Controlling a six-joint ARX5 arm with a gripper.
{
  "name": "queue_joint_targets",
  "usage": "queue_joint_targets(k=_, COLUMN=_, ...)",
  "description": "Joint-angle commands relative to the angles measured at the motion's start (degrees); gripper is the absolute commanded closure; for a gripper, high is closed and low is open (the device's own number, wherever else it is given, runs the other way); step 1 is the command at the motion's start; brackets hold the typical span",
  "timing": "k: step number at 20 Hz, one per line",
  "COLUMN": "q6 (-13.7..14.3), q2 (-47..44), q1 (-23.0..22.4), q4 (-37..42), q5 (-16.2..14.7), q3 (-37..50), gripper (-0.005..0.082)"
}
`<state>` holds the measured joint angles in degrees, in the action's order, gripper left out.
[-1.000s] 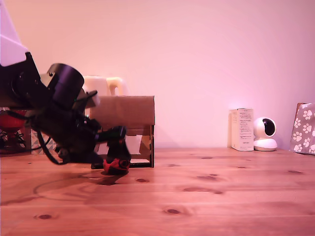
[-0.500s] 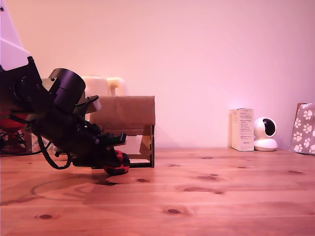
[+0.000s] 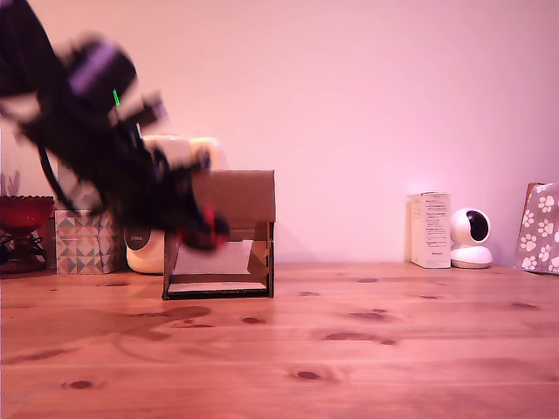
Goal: Drop the footbag into the cardboard dice tower
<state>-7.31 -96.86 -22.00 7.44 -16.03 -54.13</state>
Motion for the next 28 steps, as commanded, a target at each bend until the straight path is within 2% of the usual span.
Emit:
queue_joint_targets(k=1, q6=-0.2, q2=1.7, q1=-0.1, q4=-0.5, q5=-0.3, q3=0.5, gripper=0.0718)
queue_joint_targets(k=7, q6=1.8, q2=6.6, q1=0.2, q4=6.4, q5=0.1, q3=0.0, gripper=0.0718)
queue_joint_targets(k=9, q6=1.8, q2=6.6, q1=0.4, q4=9.1, q5=1.1, q3=-1.6, gripper=0.0718)
queue_joint_targets(k=14, q6=6.0, q2=5.9, q1=1.0, q4=9.3, q5=3.6, q3=-8.9, gripper=0.0717)
queue_joint_targets(k=24, q6=6.3, q2=-9.0, q1=6.2, q4=-5.1, q5=3.0, q3=-30.4, gripper=0.0712)
queue_joint_targets(k=28, q6=6.3, q2=-12.6, q1=7.0, q4=-8.4, q5=2.6, q3=-33.5, gripper=0.0709)
